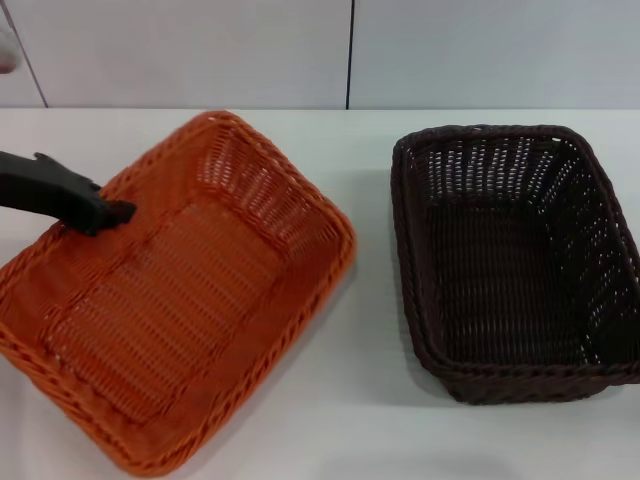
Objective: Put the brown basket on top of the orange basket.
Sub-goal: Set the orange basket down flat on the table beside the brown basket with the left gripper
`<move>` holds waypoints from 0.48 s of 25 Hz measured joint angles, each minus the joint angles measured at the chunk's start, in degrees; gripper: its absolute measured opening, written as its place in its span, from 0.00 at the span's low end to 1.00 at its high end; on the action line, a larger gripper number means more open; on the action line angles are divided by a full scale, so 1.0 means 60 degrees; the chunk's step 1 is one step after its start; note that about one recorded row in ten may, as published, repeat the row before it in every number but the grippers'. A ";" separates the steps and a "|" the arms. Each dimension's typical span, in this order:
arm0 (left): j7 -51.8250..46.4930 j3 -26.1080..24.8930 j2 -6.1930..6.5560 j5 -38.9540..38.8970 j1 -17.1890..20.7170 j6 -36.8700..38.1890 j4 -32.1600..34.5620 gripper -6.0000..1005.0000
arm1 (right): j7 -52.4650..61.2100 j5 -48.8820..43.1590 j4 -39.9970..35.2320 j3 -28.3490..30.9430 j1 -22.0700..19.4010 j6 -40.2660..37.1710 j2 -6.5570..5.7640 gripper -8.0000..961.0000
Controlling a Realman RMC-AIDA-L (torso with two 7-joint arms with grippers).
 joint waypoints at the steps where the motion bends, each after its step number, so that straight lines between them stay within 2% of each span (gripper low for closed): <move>1: 0.0000 0.0000 0.0000 0.0000 0.0000 0.0000 0.0000 0.18 | 0.0000 0.0000 0.0000 0.0000 0.0000 0.0000 0.0000 0.77; 3: 0.0162 0.0070 -0.0052 0.0131 -0.0120 0.0156 0.0021 0.18 | 0.0002 0.0000 -0.0001 0.0000 -0.0005 -0.0001 0.0006 0.77; 5: 0.0515 0.0579 -0.0294 0.0601 -0.0461 0.0545 -0.0011 0.17 | 0.0003 -0.0001 -0.0001 0.0000 -0.0012 -0.0002 0.0017 0.77; 7: 0.0518 0.0843 -0.0351 0.0744 -0.0545 0.0582 -0.0048 0.17 | 0.0005 -0.0002 0.0002 -0.0001 -0.0019 -0.0002 0.0024 0.77; 11: 0.0087 0.1972 -0.0428 0.0916 -0.0805 0.0638 -0.0179 0.17 | 0.0007 -0.0002 0.0010 0.0036 -0.0017 -0.0003 0.0028 0.77; 12: 0.0087 0.1972 -0.0428 0.0916 -0.0805 0.0638 -0.0179 0.17 | 0.0008 -0.0002 0.0014 0.0056 -0.0017 -0.0005 0.0028 0.77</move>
